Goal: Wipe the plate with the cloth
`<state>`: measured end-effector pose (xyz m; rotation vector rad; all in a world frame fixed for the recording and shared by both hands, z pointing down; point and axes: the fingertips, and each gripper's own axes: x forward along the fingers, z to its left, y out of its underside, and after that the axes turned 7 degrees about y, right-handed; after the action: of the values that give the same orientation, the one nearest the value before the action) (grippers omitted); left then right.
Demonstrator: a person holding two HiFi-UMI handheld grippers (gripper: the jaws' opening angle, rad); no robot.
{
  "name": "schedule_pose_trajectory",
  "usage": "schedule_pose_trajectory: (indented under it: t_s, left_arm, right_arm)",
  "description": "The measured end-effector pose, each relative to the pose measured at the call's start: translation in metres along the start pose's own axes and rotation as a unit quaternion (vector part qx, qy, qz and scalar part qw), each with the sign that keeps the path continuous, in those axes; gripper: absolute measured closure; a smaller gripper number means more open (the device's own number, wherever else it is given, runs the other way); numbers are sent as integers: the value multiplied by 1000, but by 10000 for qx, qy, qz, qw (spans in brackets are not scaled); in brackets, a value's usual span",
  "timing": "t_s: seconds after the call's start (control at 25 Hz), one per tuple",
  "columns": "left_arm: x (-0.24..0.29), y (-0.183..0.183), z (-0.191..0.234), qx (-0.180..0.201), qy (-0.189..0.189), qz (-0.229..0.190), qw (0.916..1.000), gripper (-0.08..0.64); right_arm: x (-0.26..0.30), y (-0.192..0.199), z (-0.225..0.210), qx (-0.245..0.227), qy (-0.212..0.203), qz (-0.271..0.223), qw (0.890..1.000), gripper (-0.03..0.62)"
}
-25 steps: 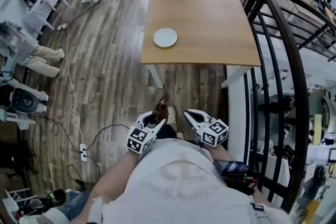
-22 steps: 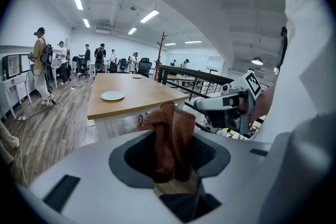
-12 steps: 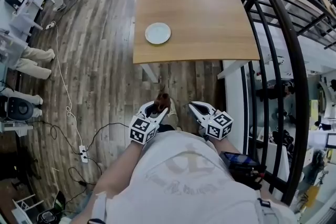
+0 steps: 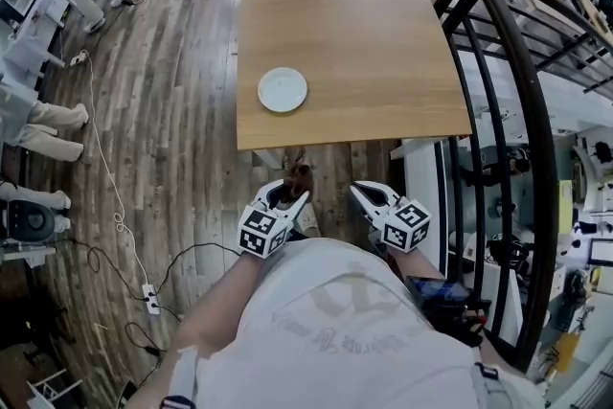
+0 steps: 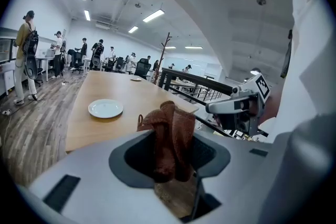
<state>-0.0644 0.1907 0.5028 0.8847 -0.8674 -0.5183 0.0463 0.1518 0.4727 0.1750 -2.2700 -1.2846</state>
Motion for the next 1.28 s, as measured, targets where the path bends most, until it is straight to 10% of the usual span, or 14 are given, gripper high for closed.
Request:
schedule_pose_trajectory:
  t_s: [1.28]
  left_arm:
    - [13, -64, 127, -150, -653, -90, 9977, 390]
  right_arm:
    - [118, -84, -65, -89, -93, 61, 9999, 578]
